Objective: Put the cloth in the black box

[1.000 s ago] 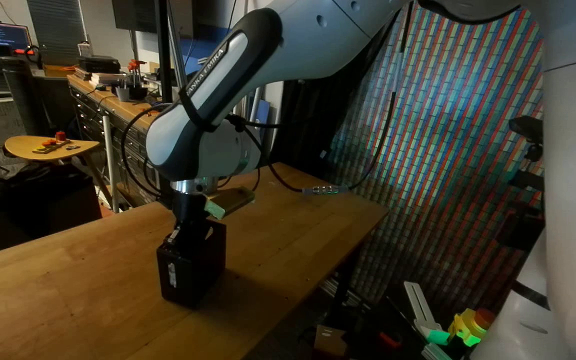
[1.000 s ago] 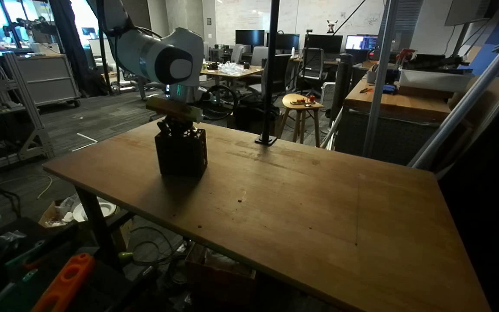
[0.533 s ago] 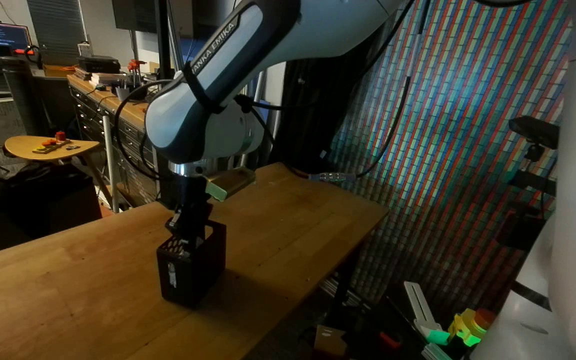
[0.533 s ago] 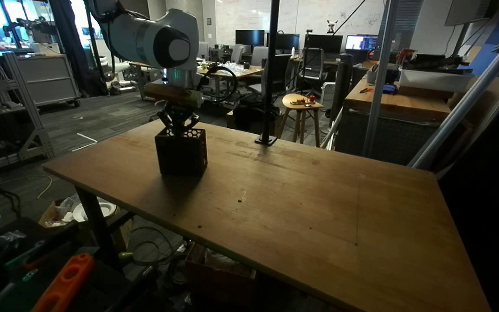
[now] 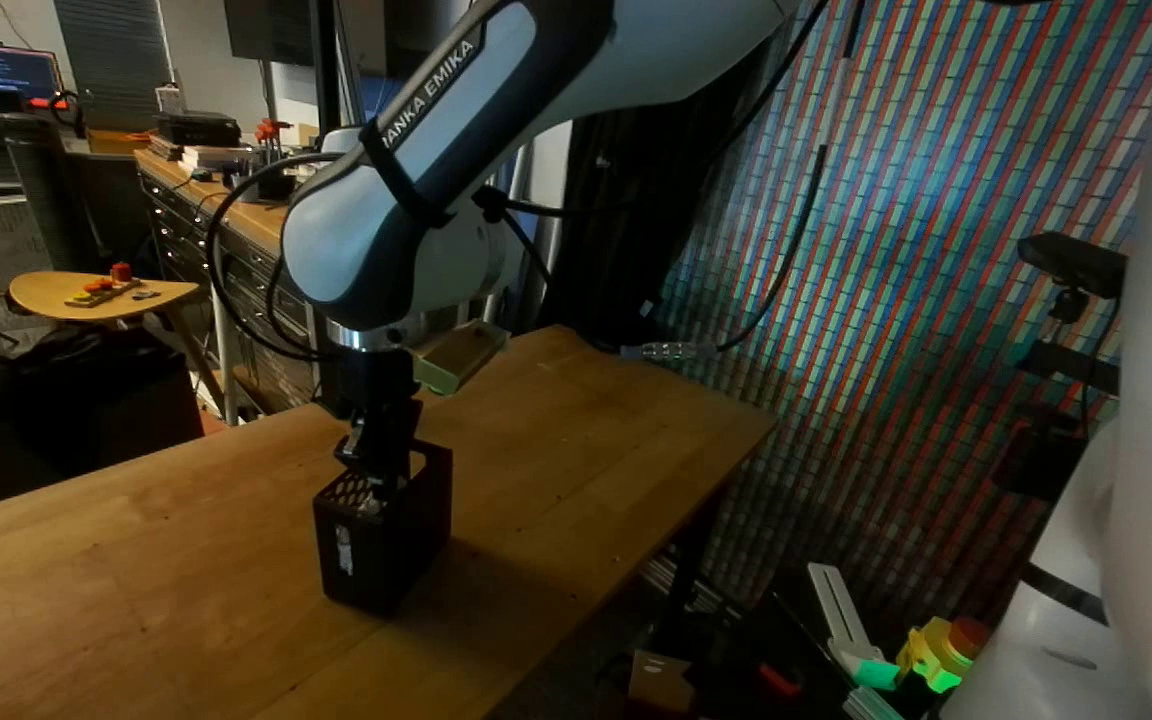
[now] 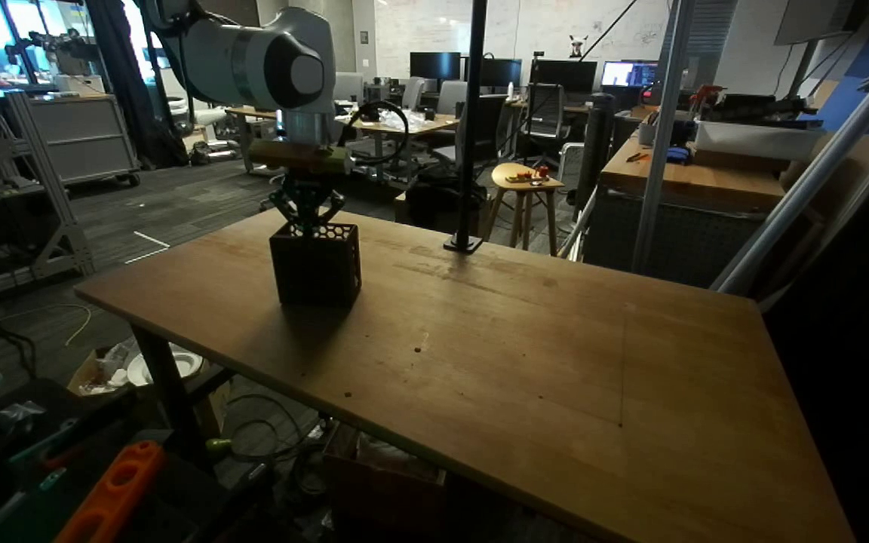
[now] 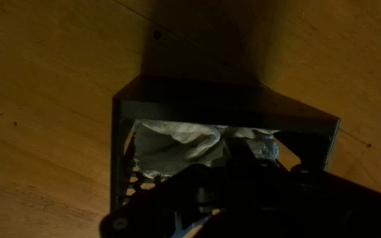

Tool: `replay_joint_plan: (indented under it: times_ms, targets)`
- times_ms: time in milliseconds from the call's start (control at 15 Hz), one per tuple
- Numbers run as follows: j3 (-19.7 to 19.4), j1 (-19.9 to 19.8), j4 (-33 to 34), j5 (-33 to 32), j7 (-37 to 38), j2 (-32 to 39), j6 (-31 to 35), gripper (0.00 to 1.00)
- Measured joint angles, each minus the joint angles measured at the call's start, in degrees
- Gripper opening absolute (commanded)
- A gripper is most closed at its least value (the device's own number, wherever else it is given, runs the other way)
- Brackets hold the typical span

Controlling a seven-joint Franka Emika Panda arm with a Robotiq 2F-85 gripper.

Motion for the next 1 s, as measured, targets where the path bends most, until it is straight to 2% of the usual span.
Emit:
replay_joint_plan:
  times_ms: [533, 1000]
  targets:
    - [-0.4, -0.05, 0.97, -0.75, -4.2, 3.52, 1.39, 0.01]
    - [0.69, -3.04, 2.32, 1.99, -10.84, 8.39, 3.46, 0.01]
